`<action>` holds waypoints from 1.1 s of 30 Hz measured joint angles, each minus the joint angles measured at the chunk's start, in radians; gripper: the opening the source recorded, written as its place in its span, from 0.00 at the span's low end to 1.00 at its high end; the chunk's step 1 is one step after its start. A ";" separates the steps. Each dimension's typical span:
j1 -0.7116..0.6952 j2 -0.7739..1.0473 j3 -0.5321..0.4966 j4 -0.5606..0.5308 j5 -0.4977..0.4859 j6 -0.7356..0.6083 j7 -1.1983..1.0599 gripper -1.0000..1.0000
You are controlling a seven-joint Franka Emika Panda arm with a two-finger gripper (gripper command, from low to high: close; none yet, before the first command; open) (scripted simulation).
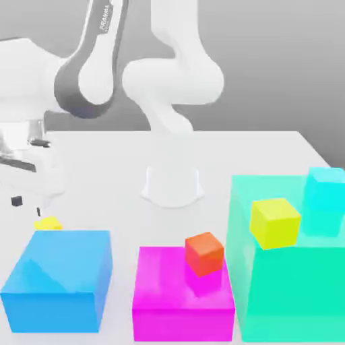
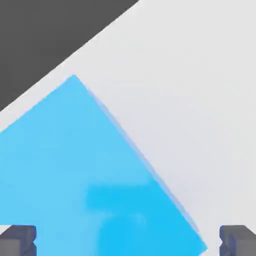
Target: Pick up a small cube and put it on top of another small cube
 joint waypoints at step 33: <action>-0.388 0.326 0.322 -0.013 0.283 0.249 -0.231 0.00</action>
